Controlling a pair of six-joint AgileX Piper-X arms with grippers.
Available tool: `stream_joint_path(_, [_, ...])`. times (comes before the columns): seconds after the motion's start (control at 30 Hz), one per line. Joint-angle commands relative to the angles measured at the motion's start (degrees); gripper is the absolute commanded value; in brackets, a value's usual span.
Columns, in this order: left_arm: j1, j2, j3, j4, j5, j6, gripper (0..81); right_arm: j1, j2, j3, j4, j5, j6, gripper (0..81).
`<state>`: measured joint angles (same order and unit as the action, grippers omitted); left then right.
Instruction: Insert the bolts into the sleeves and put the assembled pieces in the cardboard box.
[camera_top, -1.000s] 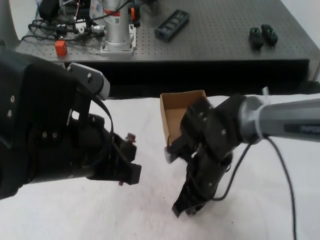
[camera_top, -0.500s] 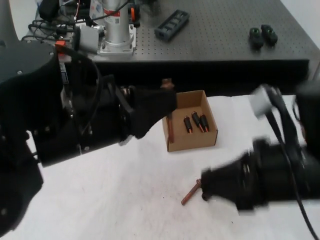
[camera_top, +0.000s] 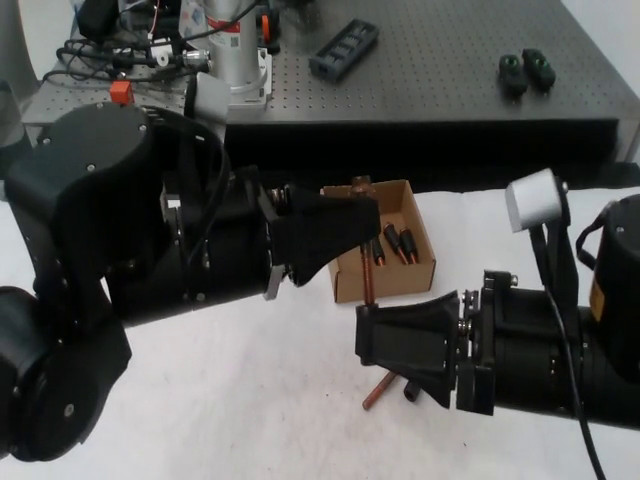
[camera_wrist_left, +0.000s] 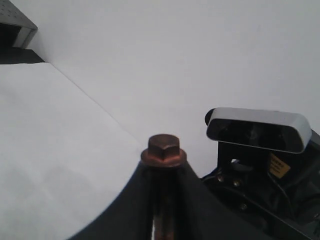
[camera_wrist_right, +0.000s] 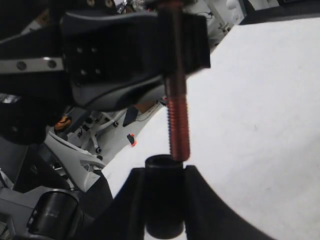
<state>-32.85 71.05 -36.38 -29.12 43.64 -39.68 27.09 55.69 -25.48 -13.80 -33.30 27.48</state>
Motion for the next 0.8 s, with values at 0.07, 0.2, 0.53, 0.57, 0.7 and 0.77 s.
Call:
stream_joint_path(0.07, [0.02,-0.17,-0.20,-1.37,2.18,-0.62,0.7,0.17,-0.08,-0.07,-3.37,1.97,0.40,3.9])
stream_joint_path(0.2, [0.02,-0.17,-0.20,-1.37,4.71,-1.85,0.7,0.17,-0.08,-0.07,-3.22,2.34,-1.08,3.9])
stream_joint_path(0.53, [0.02,-0.17,-0.20,-0.94,5.37,-1.58,0.7,-1.63,-0.08,-0.07,-3.06,2.71,-1.53,3.9])
stream_joint_path(0.57, [0.02,-0.17,-0.20,-0.95,5.83,-1.43,0.7,-1.71,-0.08,-0.07,-3.98,2.71,-1.53,3.9])
stream_joint_path(0.7, [0.02,-0.17,-0.20,-0.03,8.92,-1.43,6.0,-1.71,-0.08,-0.07,-6.35,2.71,-1.53,3.9])
stream_joint_path(0.77, [0.02,-0.17,-0.20,0.90,8.80,-1.43,20.6,-1.91,-0.08,-0.11,-6.34,2.71,-1.83,3.9])
